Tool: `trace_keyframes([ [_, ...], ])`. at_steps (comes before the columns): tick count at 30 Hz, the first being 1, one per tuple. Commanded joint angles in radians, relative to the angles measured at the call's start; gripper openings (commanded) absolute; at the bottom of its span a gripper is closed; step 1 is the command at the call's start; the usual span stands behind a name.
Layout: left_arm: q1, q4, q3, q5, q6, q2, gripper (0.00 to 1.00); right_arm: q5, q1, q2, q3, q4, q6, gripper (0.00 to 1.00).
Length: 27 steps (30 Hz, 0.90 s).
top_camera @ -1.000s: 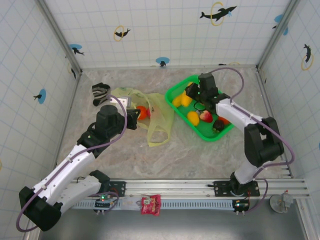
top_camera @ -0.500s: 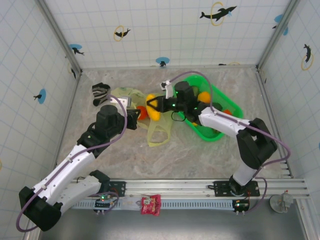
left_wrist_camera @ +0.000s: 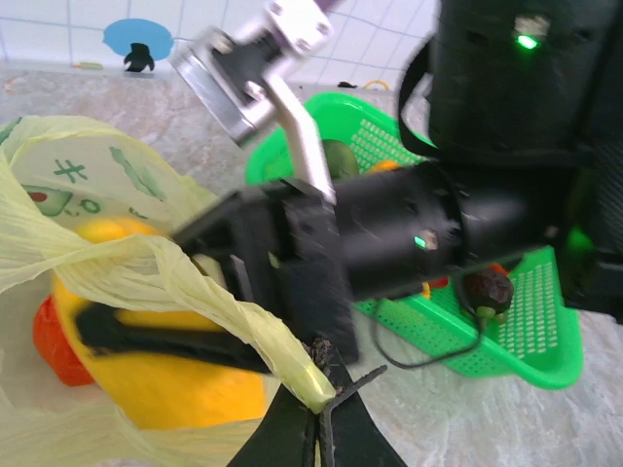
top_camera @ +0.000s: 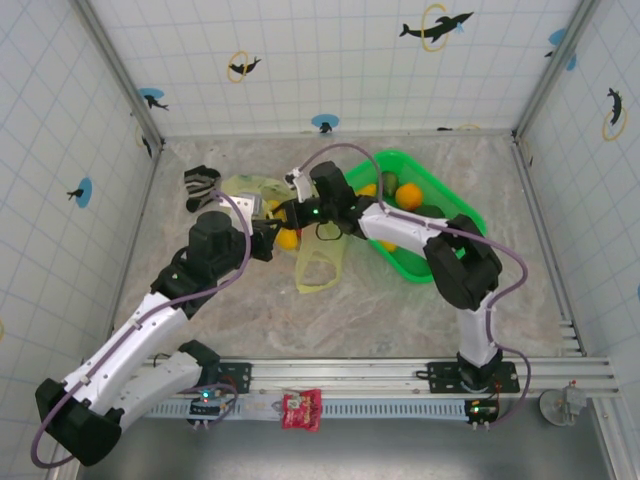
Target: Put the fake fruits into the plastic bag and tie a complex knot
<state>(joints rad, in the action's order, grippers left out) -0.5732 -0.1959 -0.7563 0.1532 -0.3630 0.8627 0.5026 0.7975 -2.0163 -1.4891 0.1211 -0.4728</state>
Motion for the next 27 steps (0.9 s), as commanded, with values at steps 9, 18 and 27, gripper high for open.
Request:
trace_keyframes([
  [9,-0.006,0.008,-0.021,0.089,0.028,0.001,0.00,-0.412,0.037,-0.112,-0.191,0.006,-0.091,0.39],
  [18,-0.006,0.003,-0.048,0.001,0.006,0.036,0.00,-0.596,0.126,-0.159,-0.248,0.000,-0.204,0.79],
  [27,-0.007,-0.013,-0.033,-0.040,0.012,0.016,0.00,-0.481,0.085,-0.037,-0.047,0.092,-0.158,0.73],
])
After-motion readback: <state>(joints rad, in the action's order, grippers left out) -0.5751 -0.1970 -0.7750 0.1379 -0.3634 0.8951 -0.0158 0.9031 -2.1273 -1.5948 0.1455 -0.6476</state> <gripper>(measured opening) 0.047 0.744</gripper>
